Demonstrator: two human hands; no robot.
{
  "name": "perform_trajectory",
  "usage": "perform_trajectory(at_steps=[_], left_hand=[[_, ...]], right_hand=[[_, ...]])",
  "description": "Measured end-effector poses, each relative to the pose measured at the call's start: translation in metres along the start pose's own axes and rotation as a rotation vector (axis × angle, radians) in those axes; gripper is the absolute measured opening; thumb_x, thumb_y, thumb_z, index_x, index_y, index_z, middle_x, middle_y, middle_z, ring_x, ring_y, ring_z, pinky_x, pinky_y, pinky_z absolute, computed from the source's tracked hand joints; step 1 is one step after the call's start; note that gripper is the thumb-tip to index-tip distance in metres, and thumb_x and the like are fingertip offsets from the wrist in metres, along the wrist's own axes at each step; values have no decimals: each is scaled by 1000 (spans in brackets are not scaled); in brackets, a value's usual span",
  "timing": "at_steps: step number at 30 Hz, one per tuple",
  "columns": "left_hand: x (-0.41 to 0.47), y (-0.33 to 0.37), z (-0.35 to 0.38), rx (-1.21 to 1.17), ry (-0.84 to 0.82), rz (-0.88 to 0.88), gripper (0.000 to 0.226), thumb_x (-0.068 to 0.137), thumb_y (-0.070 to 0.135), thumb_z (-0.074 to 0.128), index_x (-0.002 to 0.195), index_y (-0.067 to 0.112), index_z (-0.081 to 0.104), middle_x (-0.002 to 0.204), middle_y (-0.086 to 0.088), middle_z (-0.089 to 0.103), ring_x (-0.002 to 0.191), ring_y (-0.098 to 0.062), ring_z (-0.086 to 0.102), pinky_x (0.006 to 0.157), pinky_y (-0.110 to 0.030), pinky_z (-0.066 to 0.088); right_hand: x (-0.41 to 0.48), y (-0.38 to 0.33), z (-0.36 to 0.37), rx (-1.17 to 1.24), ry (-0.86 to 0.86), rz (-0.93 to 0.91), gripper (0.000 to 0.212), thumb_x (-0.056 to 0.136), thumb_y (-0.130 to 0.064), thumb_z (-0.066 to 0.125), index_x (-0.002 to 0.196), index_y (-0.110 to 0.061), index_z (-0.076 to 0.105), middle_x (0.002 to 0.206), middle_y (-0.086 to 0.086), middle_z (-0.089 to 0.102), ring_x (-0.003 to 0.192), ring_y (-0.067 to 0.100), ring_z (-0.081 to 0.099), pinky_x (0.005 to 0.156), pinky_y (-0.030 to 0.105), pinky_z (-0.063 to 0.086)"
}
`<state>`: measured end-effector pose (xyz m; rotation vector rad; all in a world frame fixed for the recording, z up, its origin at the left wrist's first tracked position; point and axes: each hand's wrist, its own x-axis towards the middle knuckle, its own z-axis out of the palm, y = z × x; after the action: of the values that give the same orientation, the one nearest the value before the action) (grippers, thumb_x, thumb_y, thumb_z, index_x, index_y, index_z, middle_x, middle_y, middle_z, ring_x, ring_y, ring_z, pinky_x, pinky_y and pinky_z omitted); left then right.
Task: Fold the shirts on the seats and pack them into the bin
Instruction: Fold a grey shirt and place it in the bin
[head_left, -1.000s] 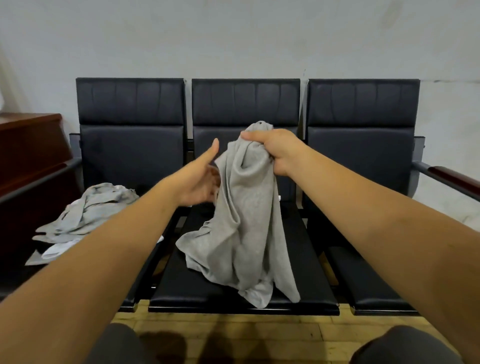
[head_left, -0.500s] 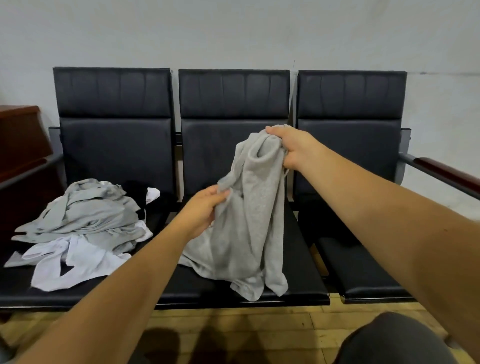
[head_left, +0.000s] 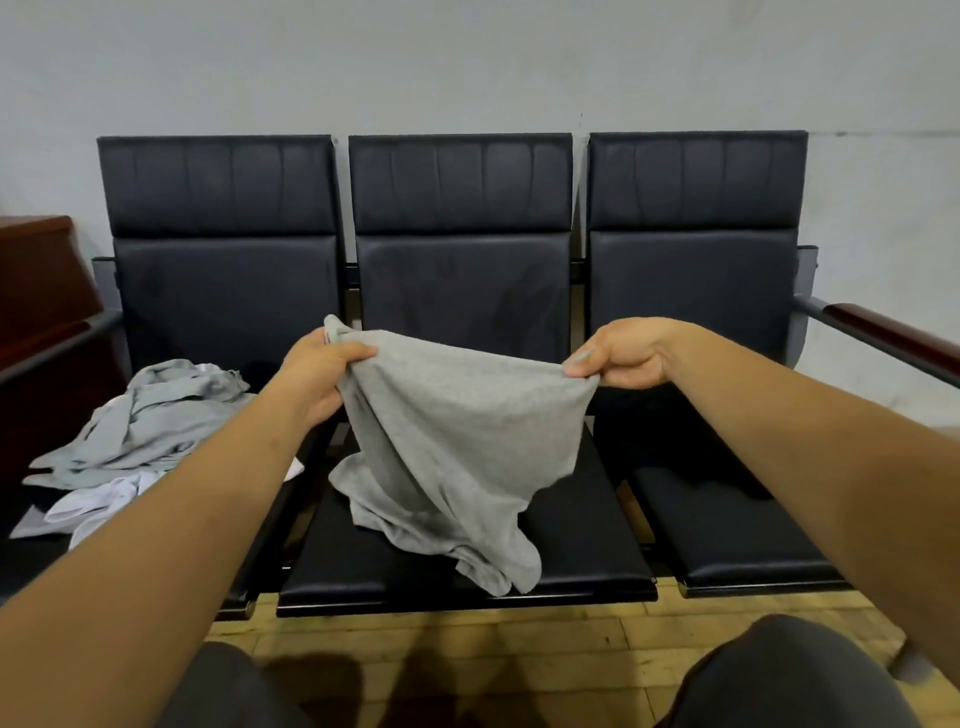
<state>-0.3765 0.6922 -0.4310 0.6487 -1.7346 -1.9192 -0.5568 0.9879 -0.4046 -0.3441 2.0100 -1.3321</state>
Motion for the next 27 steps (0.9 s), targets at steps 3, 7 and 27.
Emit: perform_trajectory(at_steps=[3, 7, 27], left_hand=[[9, 6, -8, 216, 65, 93, 21, 97, 10, 63, 118, 9, 63, 110, -9, 66, 98, -23, 65, 78, -35, 54], [19, 11, -23, 463, 121, 164, 21, 96, 25, 57, 92, 6, 65, 86, -14, 57, 78, -26, 51, 68, -36, 43], [48, -18, -56, 169, 72, -137, 10, 94, 20, 69, 99, 11, 68, 109, -7, 69, 96, -21, 65, 82, -34, 52]], right_hand=[[7, 6, -1, -54, 157, -10, 23, 92, 4, 66, 115, 5, 65, 121, 17, 67, 112, 25, 64, 94, 35, 52], [4, 8, -4, 87, 191, -88, 6, 101, -12, 59, 95, -12, 61, 114, 13, 67, 100, 28, 66, 85, 51, 56], [43, 42, -17, -212, 426, -95, 27, 81, -24, 84, 91, -6, 68, 77, 2, 61, 62, 12, 50, 51, 23, 39]])
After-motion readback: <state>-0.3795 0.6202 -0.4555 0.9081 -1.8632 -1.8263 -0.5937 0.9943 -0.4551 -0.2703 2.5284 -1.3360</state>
